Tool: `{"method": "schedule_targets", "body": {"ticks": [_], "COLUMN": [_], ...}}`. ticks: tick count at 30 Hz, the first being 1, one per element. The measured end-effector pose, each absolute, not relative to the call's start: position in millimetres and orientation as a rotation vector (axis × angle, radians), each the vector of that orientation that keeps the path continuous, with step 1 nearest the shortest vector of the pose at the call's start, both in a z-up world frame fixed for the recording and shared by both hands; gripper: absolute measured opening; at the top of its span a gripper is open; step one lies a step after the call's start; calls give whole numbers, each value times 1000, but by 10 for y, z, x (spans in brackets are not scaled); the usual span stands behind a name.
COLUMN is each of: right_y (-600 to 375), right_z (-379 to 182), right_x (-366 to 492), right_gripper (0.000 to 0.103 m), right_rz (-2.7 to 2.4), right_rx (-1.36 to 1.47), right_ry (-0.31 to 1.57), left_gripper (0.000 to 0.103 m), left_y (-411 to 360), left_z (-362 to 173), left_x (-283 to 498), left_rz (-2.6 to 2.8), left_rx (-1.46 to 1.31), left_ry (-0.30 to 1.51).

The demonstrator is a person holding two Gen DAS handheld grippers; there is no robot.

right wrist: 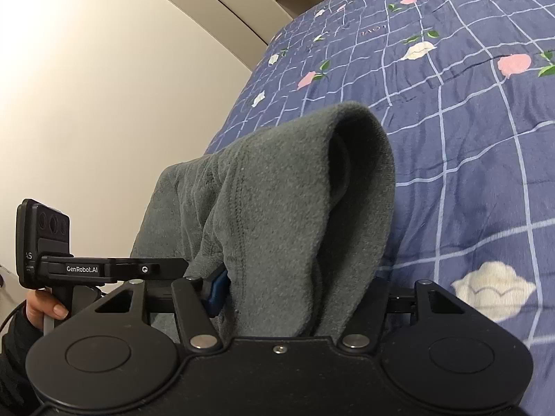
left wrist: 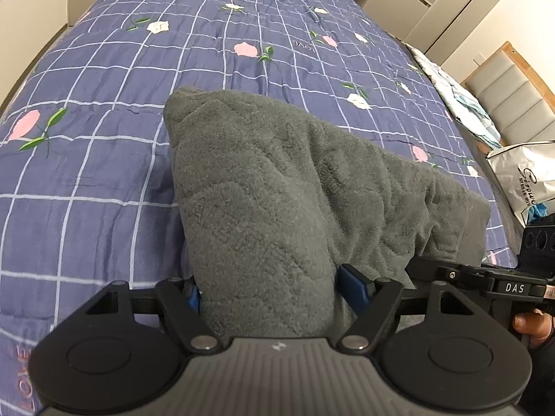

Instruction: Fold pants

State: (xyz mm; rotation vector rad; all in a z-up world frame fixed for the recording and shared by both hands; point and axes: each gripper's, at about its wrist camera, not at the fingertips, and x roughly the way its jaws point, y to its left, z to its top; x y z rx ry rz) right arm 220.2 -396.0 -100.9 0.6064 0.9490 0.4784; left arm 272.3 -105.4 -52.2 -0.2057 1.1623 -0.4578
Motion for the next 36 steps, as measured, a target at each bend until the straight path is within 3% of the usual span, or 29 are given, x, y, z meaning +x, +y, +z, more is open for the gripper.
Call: {"method": "schedule_targets", "body": {"ticks": [22, 36], "right_y": [-2767, -2261], "right_z": [-557, -1016], "right_x": [2336, 2665], "right_gripper": [60, 63], "right_rz": [645, 588], "right_rx": [560, 578], "right_ry": [930, 1046], "left_gripper": [76, 79], "left_y": [39, 463], "left_z": [3, -518], "left_x": [2502, 2629], "left_rz": [-297, -216], "left_rx": [-245, -308], "left_ry": [1060, 1110]}}
